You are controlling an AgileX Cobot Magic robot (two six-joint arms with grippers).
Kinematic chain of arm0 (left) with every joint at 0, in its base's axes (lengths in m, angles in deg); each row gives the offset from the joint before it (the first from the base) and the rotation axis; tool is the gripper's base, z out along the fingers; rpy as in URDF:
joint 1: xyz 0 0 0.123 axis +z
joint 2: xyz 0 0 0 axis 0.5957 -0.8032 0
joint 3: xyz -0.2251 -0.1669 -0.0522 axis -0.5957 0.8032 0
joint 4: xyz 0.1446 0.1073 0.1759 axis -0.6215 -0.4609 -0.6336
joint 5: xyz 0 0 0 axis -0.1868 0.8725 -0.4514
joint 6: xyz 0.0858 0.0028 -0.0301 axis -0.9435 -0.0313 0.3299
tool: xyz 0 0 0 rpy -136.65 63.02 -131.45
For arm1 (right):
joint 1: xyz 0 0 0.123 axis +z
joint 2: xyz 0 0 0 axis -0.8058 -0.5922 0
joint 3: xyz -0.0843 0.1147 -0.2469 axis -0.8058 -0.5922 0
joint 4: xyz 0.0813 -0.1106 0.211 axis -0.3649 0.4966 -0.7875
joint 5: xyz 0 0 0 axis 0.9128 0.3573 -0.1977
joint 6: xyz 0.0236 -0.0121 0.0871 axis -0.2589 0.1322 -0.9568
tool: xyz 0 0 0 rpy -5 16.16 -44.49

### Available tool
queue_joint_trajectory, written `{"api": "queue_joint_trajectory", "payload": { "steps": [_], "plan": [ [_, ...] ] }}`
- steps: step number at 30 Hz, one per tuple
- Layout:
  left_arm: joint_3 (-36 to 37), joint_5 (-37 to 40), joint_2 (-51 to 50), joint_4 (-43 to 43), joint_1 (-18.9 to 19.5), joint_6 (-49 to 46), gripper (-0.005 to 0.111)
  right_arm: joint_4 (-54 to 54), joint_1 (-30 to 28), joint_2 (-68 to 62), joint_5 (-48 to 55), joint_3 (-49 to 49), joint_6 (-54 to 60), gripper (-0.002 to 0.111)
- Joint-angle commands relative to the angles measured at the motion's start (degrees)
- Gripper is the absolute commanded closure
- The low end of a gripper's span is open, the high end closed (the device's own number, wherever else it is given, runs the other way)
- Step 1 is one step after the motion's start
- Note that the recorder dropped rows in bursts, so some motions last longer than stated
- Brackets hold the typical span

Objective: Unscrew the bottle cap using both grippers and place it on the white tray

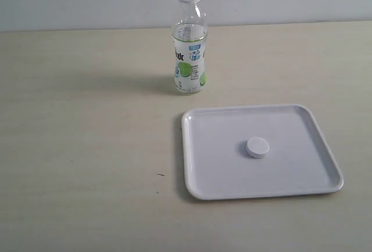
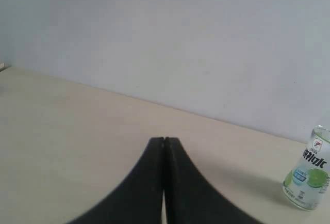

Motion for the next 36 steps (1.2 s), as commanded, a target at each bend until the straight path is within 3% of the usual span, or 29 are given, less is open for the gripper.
{"api": "queue_joint_trajectory", "payload": {
  "steps": [1, 36],
  "plan": [
    [0.2, 0.2, 0.4, 0.1, -0.3, 0.2, 0.107, 0.0, -0.4, 0.3, -0.1, -0.3, 0.0, 0.108],
    [0.2, 0.1, 0.4, 3.6, -0.3, -3.0, 0.107, 0.0, -0.3, 0.3, -0.1, -0.3, 0.0, 0.108]
  ]
}}
